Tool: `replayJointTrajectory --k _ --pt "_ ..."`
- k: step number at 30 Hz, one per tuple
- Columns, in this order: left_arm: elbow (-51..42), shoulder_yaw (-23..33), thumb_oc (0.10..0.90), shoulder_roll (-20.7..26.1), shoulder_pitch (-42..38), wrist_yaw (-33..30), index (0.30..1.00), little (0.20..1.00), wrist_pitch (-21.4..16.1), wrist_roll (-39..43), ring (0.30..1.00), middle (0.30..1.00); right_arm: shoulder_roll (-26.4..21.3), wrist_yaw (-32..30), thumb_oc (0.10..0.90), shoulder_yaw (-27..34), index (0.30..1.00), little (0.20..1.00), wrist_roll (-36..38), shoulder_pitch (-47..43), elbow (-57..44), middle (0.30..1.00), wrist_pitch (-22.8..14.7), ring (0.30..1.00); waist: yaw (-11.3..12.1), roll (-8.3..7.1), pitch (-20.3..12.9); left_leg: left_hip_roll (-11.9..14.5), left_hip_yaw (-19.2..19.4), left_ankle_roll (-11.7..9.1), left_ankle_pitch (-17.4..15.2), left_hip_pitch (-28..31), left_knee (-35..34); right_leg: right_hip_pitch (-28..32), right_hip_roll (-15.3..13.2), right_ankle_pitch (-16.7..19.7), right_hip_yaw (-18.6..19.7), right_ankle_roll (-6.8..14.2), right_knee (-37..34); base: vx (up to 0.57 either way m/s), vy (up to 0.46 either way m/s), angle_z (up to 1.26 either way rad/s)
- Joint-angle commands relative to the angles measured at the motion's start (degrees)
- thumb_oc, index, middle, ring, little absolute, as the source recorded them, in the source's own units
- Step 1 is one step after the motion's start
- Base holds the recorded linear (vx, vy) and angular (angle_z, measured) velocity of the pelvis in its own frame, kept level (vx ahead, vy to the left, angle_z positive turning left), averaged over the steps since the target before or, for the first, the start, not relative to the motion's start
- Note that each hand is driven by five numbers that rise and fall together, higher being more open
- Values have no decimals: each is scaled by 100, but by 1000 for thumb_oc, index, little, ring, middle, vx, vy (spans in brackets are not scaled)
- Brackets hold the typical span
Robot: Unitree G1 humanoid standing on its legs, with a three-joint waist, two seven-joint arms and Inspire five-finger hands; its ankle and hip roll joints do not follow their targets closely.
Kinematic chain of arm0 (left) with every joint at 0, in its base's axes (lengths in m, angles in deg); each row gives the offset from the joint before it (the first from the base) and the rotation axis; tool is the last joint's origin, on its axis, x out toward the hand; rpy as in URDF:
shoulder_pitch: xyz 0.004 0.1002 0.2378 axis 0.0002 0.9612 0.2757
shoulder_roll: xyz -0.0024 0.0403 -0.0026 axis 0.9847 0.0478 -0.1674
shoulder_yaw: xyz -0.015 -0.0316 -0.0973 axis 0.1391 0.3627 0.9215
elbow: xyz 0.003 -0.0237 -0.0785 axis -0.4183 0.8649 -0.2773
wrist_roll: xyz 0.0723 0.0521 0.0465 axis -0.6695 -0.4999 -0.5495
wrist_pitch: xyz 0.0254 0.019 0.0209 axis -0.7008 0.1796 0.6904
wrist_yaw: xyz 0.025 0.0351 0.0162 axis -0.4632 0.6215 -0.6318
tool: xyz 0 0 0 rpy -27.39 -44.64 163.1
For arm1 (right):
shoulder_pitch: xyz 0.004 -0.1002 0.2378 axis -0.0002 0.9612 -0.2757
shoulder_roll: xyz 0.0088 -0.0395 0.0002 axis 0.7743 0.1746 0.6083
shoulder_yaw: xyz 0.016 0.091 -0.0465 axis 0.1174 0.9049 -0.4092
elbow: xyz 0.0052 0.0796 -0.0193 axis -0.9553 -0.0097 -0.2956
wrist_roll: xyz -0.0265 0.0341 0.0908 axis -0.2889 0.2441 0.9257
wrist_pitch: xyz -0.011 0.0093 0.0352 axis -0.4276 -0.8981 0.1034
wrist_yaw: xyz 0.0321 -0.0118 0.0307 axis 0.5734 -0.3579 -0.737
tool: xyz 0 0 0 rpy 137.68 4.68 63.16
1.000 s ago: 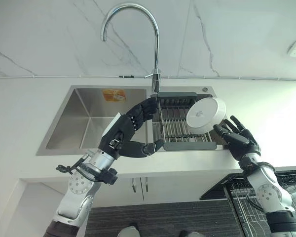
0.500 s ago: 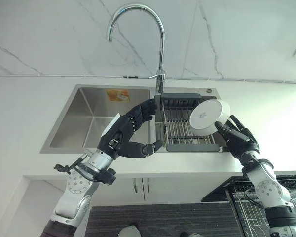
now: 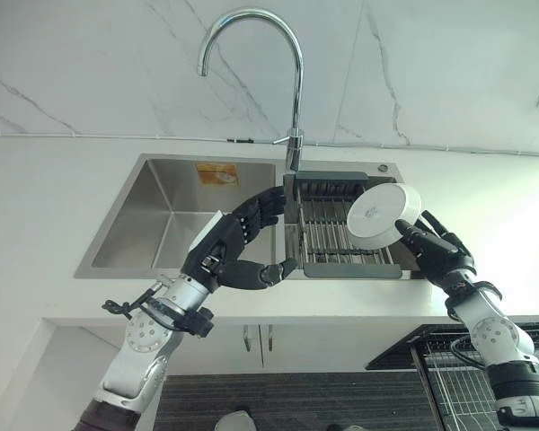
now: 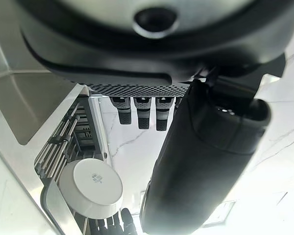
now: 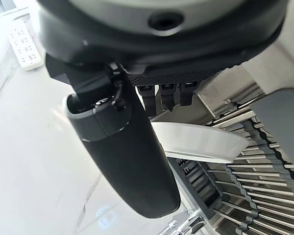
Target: Place the dishes in the dishwasher.
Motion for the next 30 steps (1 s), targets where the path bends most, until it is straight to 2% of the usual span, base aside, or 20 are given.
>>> replayJointTrajectory --k 1,9,17,30 --pt "-435 -15 800 116 -658 -136 900 900 -461 244 900 900 -559 134 800 233 900 900 354 -871 65 900 -288 900 151 20 -197 210 40 -317 -998 784 -46 39 -26 -595 243 249 202 -7 2 4" --pt "-393 -45 800 192 -664 -167 900 900 -469 285 900 900 -790 265 800 202 900 900 459 -1092 510 900 -156 900 205 29 -194 208 4 -344 -1015 802 -46 95 -26 -640 216 252 202 -2 0 4" --pt "-372 -83 800 269 -689 -180 900 900 -441 359 900 900 -1011 453 800 78 900 900 685 -1331 960 900 138 900 266 21 -192 206 -32 -364 -996 809 -46 141 -26 -659 180 241 202 0 0 0" --pt "-325 -178 800 322 -669 -189 900 900 -449 417 900 900 -1506 671 800 -84 900 900 556 -1951 1771 900 485 900 373 -4 -191 199 -75 -388 -968 811 -46 196 -19 -684 129 214 202 -1 4 5"
